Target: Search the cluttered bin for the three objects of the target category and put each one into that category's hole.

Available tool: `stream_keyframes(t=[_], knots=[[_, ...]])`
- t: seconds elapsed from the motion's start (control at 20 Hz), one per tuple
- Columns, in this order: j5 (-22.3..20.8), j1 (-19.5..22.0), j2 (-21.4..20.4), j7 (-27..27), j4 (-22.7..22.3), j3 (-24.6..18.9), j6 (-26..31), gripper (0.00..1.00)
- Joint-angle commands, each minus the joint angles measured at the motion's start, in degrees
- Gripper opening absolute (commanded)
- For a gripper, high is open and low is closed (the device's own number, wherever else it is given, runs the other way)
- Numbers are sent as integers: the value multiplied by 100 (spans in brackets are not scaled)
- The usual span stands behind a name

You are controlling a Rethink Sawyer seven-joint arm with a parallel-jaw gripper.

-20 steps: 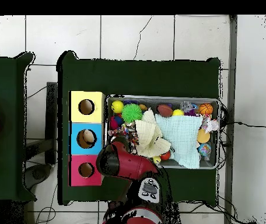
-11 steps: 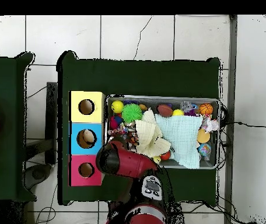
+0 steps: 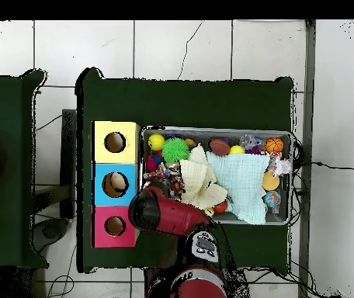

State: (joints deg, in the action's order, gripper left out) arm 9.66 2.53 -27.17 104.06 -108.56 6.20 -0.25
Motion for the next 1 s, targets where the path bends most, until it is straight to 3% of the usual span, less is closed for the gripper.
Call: stream_keyframes(t=[0.05,0.1,0.4,1.0], knots=[[86,125,379,759,300,-498,573,100],[88,127,390,756,309,-503,597,0],[243,76,437,774,406,-445,1155,0],[419,32,457,903,419,-446,1518,0]])
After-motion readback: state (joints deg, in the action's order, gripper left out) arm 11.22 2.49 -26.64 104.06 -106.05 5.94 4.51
